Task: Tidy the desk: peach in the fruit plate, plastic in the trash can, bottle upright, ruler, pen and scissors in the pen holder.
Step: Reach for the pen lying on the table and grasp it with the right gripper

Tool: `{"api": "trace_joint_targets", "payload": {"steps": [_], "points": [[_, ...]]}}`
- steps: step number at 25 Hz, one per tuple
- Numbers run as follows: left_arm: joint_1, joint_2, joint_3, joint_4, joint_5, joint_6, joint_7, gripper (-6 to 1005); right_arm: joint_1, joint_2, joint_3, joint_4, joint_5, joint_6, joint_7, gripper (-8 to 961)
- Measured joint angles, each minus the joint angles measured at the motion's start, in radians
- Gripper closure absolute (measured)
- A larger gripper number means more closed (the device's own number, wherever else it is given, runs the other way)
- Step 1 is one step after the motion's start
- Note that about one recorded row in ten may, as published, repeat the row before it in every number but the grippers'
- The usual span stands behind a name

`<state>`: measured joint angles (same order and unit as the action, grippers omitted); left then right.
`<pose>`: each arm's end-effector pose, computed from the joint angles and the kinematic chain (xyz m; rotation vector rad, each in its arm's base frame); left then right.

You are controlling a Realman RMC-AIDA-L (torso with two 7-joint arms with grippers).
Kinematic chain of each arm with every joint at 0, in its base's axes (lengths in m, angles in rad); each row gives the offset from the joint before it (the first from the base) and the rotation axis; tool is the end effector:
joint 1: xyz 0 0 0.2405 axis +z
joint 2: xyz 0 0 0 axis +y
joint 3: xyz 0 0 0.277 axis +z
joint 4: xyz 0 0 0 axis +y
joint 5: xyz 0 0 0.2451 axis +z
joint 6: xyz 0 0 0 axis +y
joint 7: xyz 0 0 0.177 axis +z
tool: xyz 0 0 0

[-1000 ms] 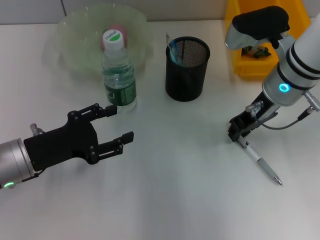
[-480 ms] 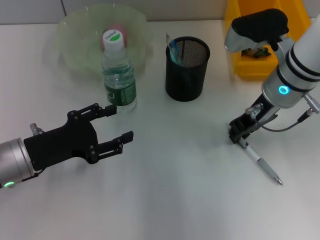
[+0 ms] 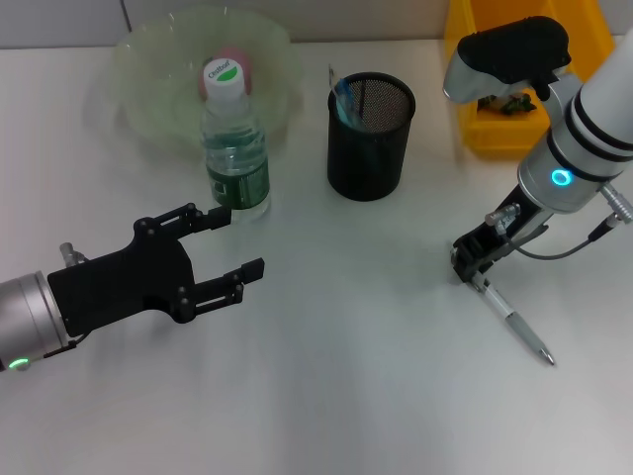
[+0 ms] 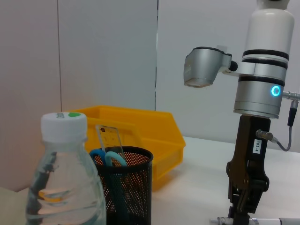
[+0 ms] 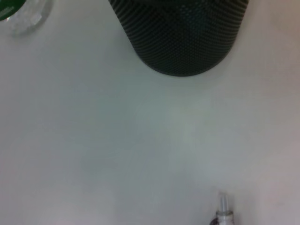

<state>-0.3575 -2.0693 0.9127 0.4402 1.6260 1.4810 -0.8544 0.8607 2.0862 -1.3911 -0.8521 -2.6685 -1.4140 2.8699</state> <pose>-0.3252 0.3229 -0.0741 -2.5753 -0.3329 -0.7940 0.2186 0.4313 -0.0945 -2.3596 1.3502 -0.6577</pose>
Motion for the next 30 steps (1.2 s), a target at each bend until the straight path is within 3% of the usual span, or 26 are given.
{"api": "trace_joint_targets", "payload": {"steps": [6,12,21,27,30], "points": [[0.000,0.000,-0.001,0.000,-0.001,-0.002,0.000,246,-0.028,0.001,0.000,-0.076,0.007,0.004,-0.006,807],[0.001,0.000,-0.017,0.000,-0.007,-0.002,0.000,247,-0.108,-0.003,0.008,-0.246,0.067,0.003,-0.014,827],[0.003,0.000,-0.019,0.002,-0.014,-0.001,0.000,246,-0.096,-0.007,0.008,-0.213,0.055,-0.064,-0.019,855],[0.000,0.000,-0.019,0.002,-0.014,-0.002,0.000,247,-0.080,-0.006,0.003,-0.176,0.009,-0.065,-0.016,665],[0.000,0.000,-0.018,0.002,-0.014,-0.001,0.000,247,-0.062,-0.006,0.002,-0.137,0.009,-0.056,-0.016,623]]}}
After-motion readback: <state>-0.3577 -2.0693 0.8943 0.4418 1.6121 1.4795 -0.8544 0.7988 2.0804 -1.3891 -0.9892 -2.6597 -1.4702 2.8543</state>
